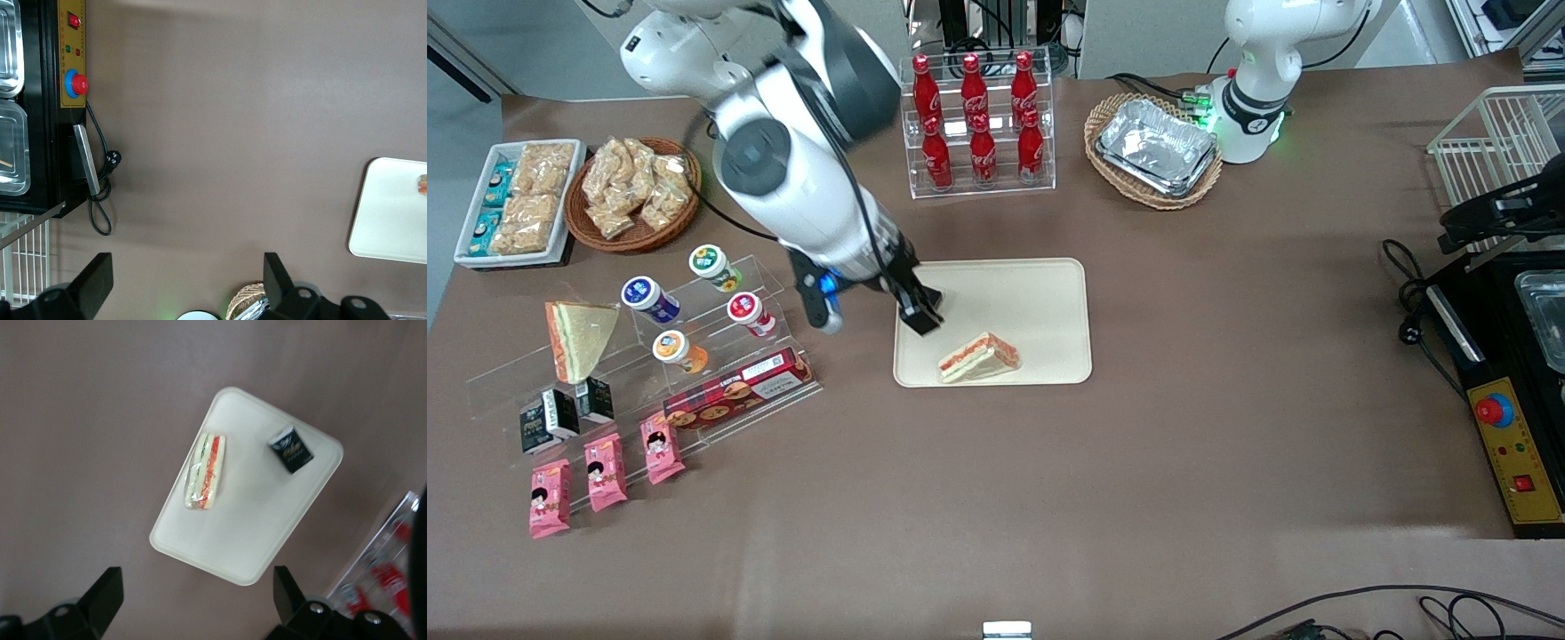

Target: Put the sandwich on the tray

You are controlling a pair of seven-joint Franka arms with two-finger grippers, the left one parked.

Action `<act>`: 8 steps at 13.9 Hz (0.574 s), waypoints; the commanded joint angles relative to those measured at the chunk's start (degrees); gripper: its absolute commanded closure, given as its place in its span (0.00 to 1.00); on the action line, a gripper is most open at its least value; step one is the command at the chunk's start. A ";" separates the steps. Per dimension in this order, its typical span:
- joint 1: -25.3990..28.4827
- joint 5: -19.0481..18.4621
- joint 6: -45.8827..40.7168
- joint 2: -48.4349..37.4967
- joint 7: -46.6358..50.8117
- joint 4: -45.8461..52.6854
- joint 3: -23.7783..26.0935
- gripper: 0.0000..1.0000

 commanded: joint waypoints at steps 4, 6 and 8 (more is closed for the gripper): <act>-4.22 -10.68 -8.09 -8.42 -25.90 -1.50 1.12 0.00; -7.73 -12.27 -8.44 -9.92 -34.42 -2.11 1.99 0.00; -15.27 -14.02 -8.53 -10.98 -43.29 -2.55 6.80 0.00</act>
